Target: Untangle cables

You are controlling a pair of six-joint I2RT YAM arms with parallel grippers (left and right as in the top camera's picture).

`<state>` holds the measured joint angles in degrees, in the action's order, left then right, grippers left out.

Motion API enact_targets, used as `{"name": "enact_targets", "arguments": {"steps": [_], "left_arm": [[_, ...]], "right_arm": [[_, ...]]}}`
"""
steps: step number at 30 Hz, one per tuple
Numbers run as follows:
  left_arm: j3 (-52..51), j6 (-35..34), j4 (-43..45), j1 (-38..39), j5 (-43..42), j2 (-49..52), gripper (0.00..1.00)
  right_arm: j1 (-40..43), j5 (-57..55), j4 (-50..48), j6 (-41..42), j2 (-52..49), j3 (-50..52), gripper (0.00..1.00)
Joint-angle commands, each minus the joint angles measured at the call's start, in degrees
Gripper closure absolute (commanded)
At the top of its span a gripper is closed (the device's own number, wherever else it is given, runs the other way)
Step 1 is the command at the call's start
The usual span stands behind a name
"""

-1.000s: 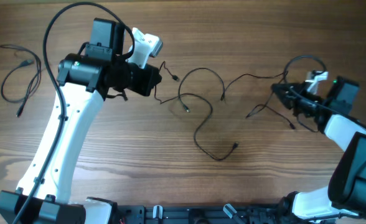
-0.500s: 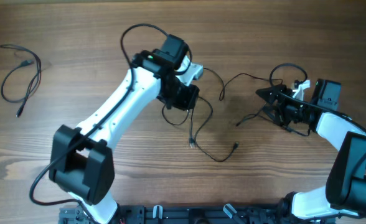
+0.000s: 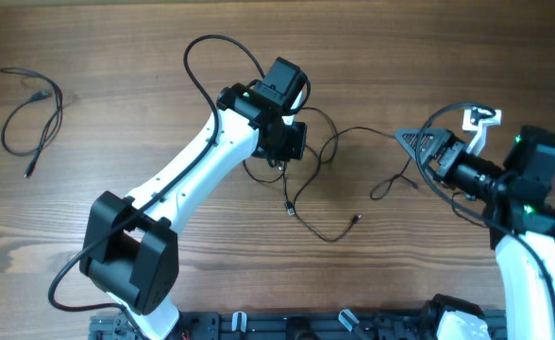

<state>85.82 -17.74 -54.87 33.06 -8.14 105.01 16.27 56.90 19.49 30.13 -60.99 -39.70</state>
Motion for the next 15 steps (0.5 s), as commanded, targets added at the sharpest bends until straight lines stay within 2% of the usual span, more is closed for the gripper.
{"name": "enact_targets", "arguments": {"steps": [1, 2, 3, 6, 10, 11, 13, 14, 15], "left_arm": [[0.24, -0.96, 0.26, 0.22, -2.08, 0.02, 0.83], [0.24, -0.96, 0.20, 0.22, -4.59, 0.02, 0.83], [0.24, -0.96, 0.35, 0.28, -5.57, 0.02, 0.95], [0.24, -3.06, 1.70, 0.33, -3.39, 0.02, 0.96], [-0.26, -20.04, 1.09, 0.33, 6.95, 0.35, 0.96], [-1.36, -26.03, 1.20, 0.33, 8.13, 0.46, 0.96], [-4.17, -33.33, 2.38, 0.35, 8.24, 0.57, 0.96], [-5.40, -34.62, 3.17, 0.46, 8.22, 0.70, 0.95], [-6.62, -35.30, 4.07, 0.74, 8.20, 0.76, 0.81]], "right_arm": [[-0.20, -3.78, 4.09, -1.68, 3.98, -0.04, 0.00], [-0.20, -4.68, 4.92, -1.73, 4.20, -0.02, 0.00], [-0.20, -4.81, 5.49, -1.70, 4.20, -0.02, 0.00], [-0.20, -4.81, 5.64, -1.64, 4.11, -0.02, 0.01], [-0.20, -4.83, 5.68, -1.68, 4.11, -0.02, 0.00], [-0.20, -4.83, 5.68, -1.70, 4.11, -0.02, 0.00], [-0.20, -4.83, 5.73, -1.81, 4.11, -0.02, 0.00], [-0.20, -4.83, 5.79, -2.49, 4.11, -0.02, 0.00], [-0.20, -4.83, 5.79, -3.28, 4.11, -0.02, 0.00]]}}
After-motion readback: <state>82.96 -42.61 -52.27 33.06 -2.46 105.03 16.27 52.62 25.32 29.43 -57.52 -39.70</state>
